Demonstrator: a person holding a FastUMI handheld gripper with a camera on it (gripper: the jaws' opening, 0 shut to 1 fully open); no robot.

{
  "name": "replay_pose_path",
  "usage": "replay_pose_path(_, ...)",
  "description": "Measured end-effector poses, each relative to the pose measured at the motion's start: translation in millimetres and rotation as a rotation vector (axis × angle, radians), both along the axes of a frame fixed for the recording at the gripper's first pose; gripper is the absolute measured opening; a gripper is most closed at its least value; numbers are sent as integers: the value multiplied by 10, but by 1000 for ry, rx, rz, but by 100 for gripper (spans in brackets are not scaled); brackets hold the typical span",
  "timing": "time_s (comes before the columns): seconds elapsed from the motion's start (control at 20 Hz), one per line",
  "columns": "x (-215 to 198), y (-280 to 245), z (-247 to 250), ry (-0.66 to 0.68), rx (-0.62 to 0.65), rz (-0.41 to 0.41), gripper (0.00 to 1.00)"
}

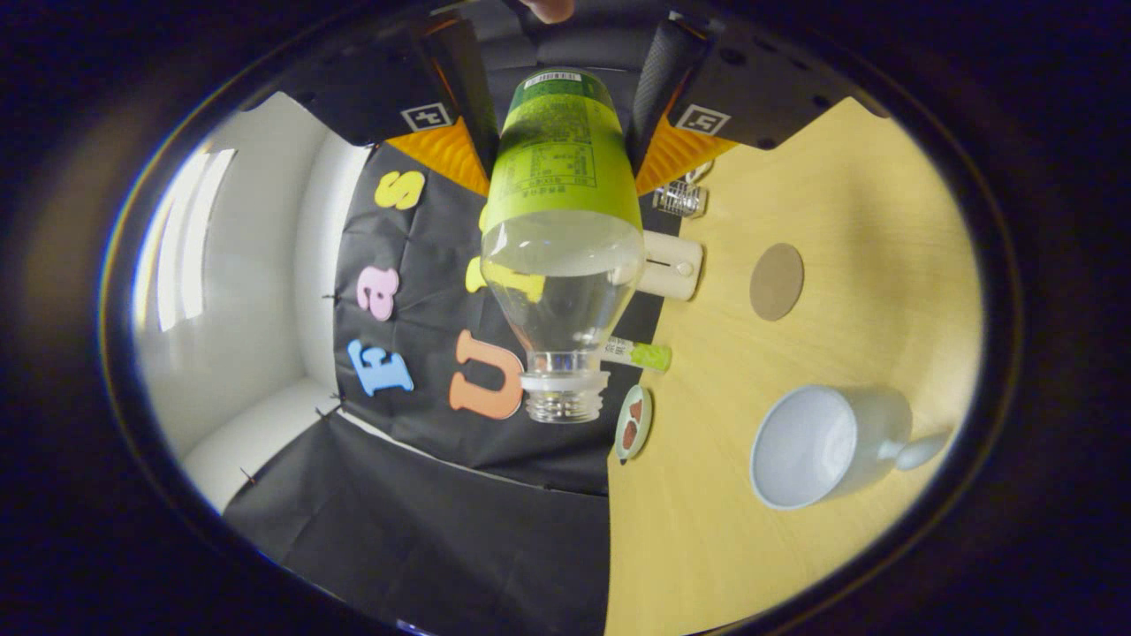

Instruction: Take the bottle from table, then pour the juice into the cup, finally place the bottle on the coaster

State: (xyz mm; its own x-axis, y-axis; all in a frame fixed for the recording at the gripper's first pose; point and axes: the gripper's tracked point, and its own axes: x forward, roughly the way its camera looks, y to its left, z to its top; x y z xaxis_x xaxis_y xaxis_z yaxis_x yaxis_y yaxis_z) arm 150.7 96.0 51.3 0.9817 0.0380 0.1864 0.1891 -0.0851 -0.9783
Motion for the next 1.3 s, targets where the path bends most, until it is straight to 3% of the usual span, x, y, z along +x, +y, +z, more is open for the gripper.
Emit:
replay_pose_path(0.5,-103,-130,239,88,525,85,77)
replay_pose_path(0.85,-101,-81,525,163,1031,241,77)
replay_pose_path(1.1,-15,2,809,153,1264,355,77)
replay_pose_path(1.3,195,77,666,241,1449,392,77)
